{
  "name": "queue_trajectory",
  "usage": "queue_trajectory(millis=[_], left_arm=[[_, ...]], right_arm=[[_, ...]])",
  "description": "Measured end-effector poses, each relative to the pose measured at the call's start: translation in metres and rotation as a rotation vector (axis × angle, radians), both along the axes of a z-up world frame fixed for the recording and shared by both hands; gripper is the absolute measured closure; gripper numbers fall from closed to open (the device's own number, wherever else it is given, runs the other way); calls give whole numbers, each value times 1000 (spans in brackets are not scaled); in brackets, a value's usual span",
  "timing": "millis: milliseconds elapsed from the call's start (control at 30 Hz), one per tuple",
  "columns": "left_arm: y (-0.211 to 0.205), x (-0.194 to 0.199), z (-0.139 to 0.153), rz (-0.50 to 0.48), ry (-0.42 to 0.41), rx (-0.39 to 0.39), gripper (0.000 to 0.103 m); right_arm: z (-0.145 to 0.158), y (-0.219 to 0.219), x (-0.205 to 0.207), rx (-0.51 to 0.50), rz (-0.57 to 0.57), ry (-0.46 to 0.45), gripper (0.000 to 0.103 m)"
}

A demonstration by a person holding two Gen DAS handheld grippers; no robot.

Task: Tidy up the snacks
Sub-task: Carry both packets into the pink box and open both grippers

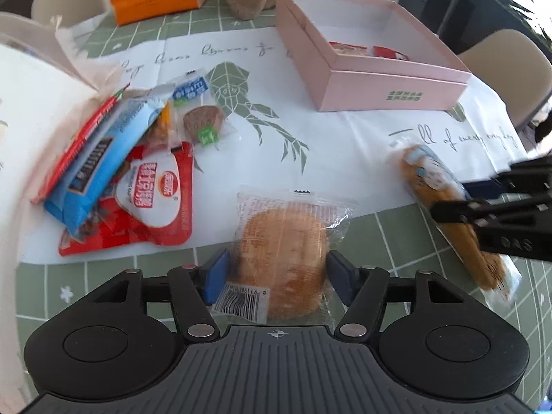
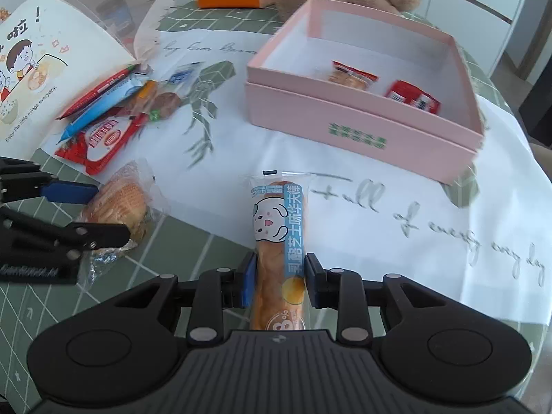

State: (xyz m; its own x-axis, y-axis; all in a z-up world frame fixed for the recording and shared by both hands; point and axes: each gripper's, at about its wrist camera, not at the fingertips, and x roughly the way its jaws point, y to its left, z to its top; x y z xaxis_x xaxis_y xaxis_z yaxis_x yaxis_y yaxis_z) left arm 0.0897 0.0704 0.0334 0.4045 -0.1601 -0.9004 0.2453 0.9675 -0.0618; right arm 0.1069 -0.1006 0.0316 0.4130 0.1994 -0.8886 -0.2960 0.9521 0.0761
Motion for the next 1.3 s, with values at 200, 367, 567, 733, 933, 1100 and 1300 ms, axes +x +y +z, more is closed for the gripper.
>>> queue_trajectory(millis=[200,367,567,733,933,1100,1300], left_arm=[[-13,-6,-2,-74,5,-65,39],[-23,-8,0,-80,21,-78,45],[-27,14,46,-13,-59,-169,45],[-64,61,122,-35,-262,-186,45],[-100,128,117,-5,-231,-164,48],[-98,121,111,-24,-238,-143,48],[-55,92,93,41,-199,-160,48]], right_arm=[[-9,-12,-9,5,-27,19,67],[-8,1,-14,-45,11,-10,74],[5,-19,-16,20,-33,26,75],[42,-49,-19,81,-88,-33,75],[65,-62,-15,57,-124,-87,76],[71,-72,-13,61,-128,-98,76],[102,-70,2,63,-122,-168,76]])
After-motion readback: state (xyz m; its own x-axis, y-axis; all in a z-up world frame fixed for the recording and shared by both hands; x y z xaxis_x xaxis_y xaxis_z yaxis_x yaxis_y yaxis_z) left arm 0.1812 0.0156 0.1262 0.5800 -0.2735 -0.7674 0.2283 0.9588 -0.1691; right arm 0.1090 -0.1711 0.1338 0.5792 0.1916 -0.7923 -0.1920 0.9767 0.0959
